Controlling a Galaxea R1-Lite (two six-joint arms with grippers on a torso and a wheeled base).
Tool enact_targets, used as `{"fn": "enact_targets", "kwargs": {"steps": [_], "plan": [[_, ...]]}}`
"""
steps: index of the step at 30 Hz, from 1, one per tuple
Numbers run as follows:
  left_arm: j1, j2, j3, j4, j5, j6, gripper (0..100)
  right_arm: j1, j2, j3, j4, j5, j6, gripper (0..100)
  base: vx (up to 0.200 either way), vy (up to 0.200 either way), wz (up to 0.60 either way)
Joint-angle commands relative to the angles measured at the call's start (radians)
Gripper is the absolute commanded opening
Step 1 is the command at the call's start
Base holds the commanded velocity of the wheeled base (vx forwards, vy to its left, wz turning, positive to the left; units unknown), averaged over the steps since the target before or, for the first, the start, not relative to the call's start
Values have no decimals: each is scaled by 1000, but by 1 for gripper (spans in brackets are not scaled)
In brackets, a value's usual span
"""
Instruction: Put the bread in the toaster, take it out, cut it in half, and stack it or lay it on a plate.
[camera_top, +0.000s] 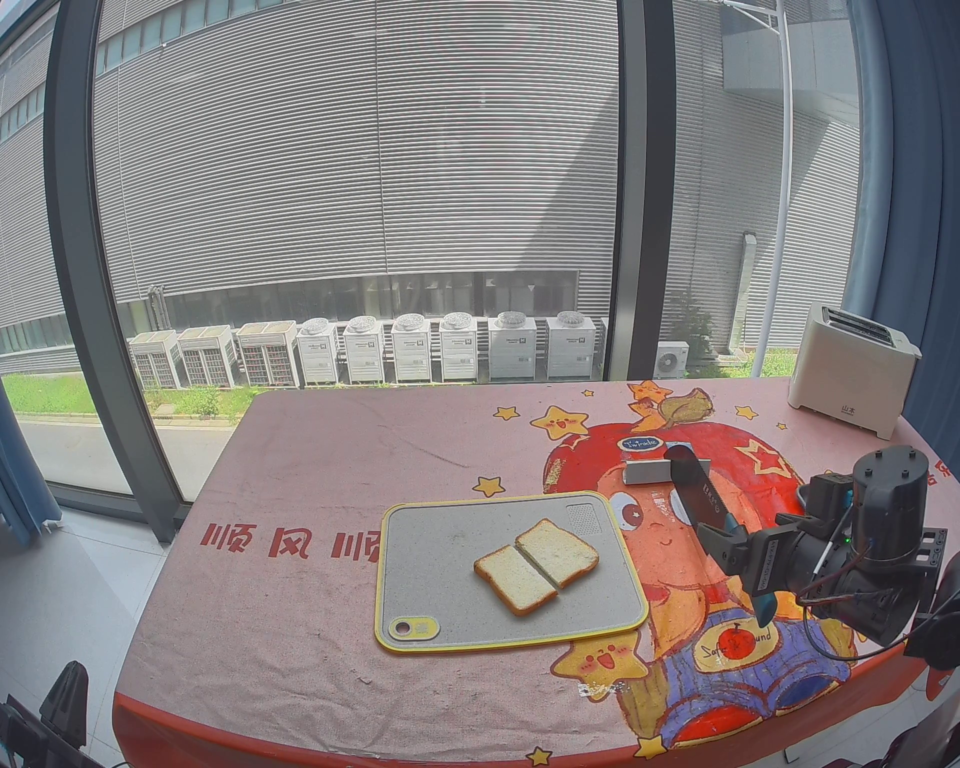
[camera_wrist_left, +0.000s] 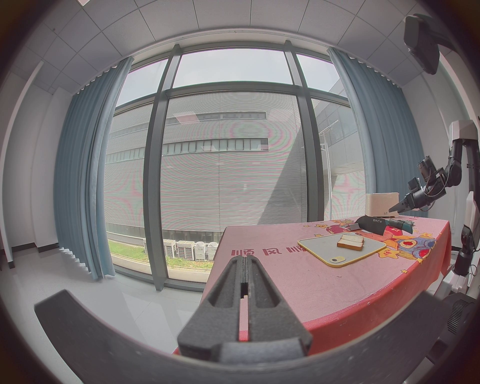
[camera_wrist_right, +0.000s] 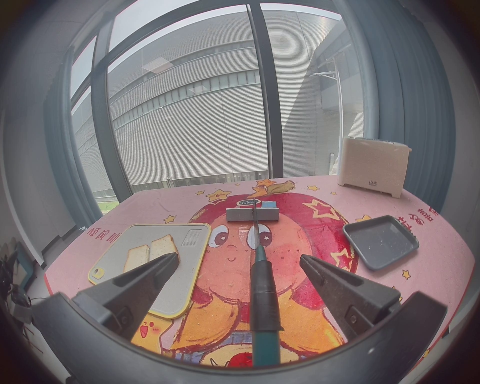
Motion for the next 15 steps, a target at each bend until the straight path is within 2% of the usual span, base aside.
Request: {"fn": "enact_targets", "kwargs": {"steps": [1, 11, 15], "plan": [[0, -16, 18, 0, 0, 0, 0, 5, -82, 14, 0, 1, -29, 100, 0, 0, 0], [0, -16, 18, 0, 0, 0, 0, 28, -146, 34, 2, 4, -75, 100, 0, 0, 0], [0, -16, 18, 0, 0, 0, 0, 72, -191, 62, 5, 9, -126, 100, 0, 0, 0]]}}
